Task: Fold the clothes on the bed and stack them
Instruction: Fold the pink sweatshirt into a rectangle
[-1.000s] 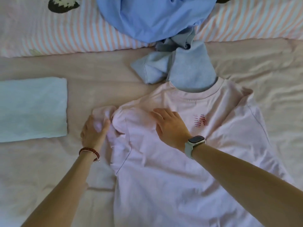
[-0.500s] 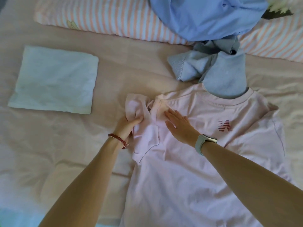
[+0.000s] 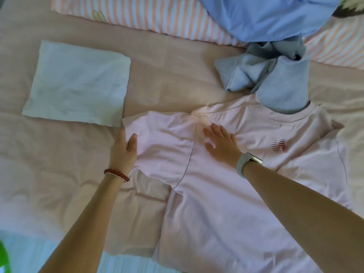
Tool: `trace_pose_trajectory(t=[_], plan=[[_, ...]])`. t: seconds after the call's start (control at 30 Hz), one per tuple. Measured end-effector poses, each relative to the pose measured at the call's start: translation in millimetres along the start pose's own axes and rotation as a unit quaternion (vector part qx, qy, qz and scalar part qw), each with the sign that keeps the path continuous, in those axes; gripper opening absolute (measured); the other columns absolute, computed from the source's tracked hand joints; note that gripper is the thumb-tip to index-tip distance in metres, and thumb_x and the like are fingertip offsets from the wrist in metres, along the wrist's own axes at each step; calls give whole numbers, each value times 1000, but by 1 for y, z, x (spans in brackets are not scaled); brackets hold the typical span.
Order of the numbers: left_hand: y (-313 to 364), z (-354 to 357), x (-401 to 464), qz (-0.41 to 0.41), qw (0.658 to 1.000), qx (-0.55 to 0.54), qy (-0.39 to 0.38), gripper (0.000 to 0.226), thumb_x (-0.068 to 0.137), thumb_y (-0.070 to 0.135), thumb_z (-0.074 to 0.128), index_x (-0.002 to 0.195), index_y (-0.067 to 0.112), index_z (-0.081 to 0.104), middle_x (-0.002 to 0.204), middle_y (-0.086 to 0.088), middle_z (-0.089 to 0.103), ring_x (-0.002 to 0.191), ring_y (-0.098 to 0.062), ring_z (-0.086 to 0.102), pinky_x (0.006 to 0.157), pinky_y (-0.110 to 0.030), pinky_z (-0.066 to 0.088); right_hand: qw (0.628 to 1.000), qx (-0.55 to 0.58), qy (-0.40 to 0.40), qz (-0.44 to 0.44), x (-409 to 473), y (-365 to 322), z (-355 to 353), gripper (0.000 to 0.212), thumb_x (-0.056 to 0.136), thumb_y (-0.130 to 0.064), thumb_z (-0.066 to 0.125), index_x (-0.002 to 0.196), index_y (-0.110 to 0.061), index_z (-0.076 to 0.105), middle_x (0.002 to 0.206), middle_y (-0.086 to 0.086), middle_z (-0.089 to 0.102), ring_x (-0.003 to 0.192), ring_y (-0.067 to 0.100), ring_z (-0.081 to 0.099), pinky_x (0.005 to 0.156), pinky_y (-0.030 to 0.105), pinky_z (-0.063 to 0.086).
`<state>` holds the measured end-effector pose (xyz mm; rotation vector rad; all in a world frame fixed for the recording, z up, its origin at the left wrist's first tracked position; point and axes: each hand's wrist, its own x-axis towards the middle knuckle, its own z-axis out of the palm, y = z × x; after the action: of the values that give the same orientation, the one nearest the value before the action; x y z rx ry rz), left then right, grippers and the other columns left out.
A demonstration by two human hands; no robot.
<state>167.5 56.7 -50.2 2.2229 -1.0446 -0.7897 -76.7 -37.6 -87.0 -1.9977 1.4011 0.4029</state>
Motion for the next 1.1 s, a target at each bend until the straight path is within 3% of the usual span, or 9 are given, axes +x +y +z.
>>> trace_pose_trajectory(t=[0.07, 0.17, 0.23, 0.33, 0.5, 0.73, 0.87, 1.0, 1.1], plan=[[28, 3, -26, 112, 980, -35, -159, 57, 86, 38, 51, 137, 18, 38, 103, -9, 61, 88, -25, 61, 73, -30, 45, 956, 277, 85, 51, -7, -5, -8, 33, 97, -22, 40, 127, -13, 53, 135, 2, 46, 130, 21, 36, 97, 21, 28], [51, 19, -61, 191, 874, -40, -446, 40, 84, 35, 60, 123, 26, 57, 100, 17, 63, 87, -2, 62, 76, -17, 51, 734, 642, 129, 181, -31, -5, -20, 27, 96, -35, 42, 99, -21, 64, 109, -1, 63, 98, 15, 59, 75, 25, 43], [52, 30, -66, 153, 899, -70, -405, 23, 87, 30, 61, 107, 23, 67, 100, 12, 68, 89, 0, 64, 77, -26, 54, 671, 702, 98, 215, -46, 4, -17, 35, 94, -50, 37, 96, -25, 62, 99, 1, 66, 87, 17, 62, 69, 31, 48], [38, 39, -58, 150, 969, -2, -197, 31, 83, 31, 54, 108, 15, 63, 102, 4, 65, 94, -15, 61, 82, -31, 49, 712, 669, 46, 208, -60, 9, -7, 37, 90, -56, 42, 97, -25, 61, 94, 1, 67, 84, 18, 64, 69, 35, 52], [7, 59, -73, 48, 969, -79, -227, 47, 82, 11, 67, 125, 11, 47, 116, 7, 52, 104, -8, 51, 75, -3, 38, 870, 443, 134, 171, -62, 8, 3, 18, 93, -25, 52, 86, -8, 53, 73, 5, 50, 66, 21, 48, 56, 29, 45], [19, 79, -117, 199, 961, 62, -181, 48, 80, 13, 64, 125, 23, 50, 101, 7, 50, 81, -13, 57, 62, -26, 51, 821, 364, 395, 191, -96, 35, -29, 17, 98, -23, 37, 85, -15, 44, 62, -10, 45, 56, -2, 48, 46, 6, 32], [25, 94, -121, 216, 896, 278, -270, 40, 85, 38, 55, 124, 30, 51, 112, 1, 46, 107, -24, 47, 84, -32, 45, 856, 313, 301, 280, -112, 74, -16, 21, 96, -23, 41, 97, -5, 51, 71, -1, 52, 72, 19, 55, 60, 27, 31], [46, 104, -95, 199, 956, 127, -174, 30, 82, 33, 56, 90, 5, 65, 98, -12, 59, 95, -33, 54, 81, -37, 45, 825, 440, 204, 290, -117, 92, 5, 29, 90, -29, 56, 104, -3, 55, 86, 7, 64, 73, 21, 58, 55, 25, 40], [68, 118, -53, 130, 978, 52, -154, 30, 83, 19, 63, 106, 0, 57, 98, -13, 57, 100, -31, 50, 86, -32, 37, 805, 503, 164, 267, -127, 83, 24, 13, 87, -22, 62, 92, -11, 63, 75, -5, 64, 66, 10, 59, 51, 15, 44]])
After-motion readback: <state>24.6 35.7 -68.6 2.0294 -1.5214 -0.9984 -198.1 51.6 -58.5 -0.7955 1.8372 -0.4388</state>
